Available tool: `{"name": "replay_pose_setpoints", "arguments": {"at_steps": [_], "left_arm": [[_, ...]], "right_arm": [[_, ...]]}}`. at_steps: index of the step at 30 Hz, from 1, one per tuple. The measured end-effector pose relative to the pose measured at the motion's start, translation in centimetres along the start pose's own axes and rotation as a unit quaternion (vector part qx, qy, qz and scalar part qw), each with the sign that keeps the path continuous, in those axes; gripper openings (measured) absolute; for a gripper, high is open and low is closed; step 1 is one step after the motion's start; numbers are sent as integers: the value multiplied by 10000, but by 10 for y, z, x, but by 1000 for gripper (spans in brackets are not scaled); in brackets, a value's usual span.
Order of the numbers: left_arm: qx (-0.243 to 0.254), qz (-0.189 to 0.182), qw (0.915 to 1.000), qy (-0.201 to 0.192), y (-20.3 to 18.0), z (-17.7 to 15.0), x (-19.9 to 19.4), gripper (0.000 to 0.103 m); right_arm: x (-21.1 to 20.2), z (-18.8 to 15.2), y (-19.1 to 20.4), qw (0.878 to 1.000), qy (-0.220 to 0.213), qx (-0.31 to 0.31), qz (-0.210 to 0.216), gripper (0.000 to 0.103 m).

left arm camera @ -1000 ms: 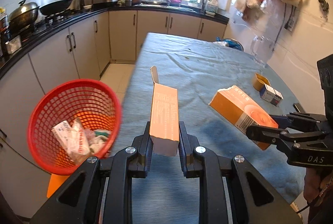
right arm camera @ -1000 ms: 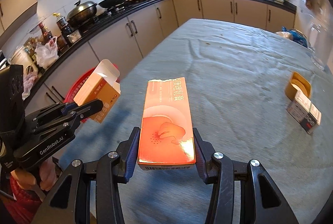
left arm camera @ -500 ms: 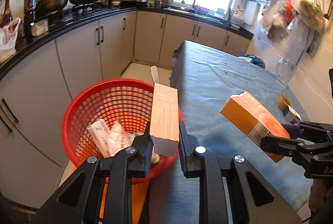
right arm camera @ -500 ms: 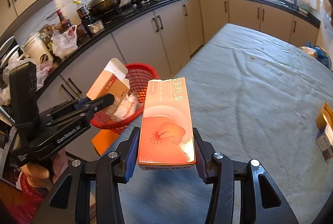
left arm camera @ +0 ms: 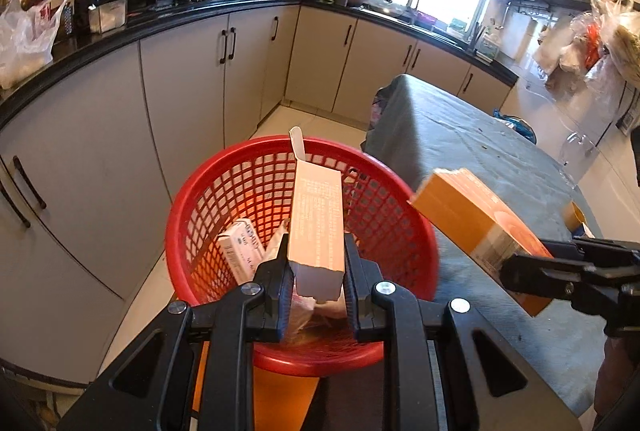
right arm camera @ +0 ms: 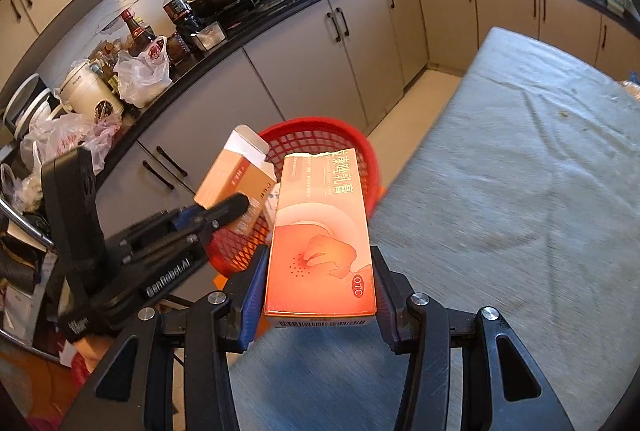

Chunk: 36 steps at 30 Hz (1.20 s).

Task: Collect trash
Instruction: 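Open left tool to drop its box while right tool drops the long box, then move both tools back to the table toward the white medicine box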

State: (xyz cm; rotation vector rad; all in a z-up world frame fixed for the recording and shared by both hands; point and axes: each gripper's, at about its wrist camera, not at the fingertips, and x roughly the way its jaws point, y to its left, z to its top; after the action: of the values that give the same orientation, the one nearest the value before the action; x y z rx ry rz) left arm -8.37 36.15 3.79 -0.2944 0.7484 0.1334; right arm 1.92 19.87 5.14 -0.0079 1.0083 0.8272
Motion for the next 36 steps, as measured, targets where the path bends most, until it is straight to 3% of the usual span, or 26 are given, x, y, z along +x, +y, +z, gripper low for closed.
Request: {"name": "replay_pose_setpoints", "arguments": {"at_steps": [16,33,36], "left_arm": [[-26,126,9997,219,14,-3,19,21],[91,162,9995,243,8,-3,25,21],[94,169,9995,230,7,-3,23,27]], "right_arm": [[61,28,-4,9991,301,306,64,52],[75,37,-6,9987,332,380,-9,53],[70,36,-8,9987,289,410,31,53]]}}
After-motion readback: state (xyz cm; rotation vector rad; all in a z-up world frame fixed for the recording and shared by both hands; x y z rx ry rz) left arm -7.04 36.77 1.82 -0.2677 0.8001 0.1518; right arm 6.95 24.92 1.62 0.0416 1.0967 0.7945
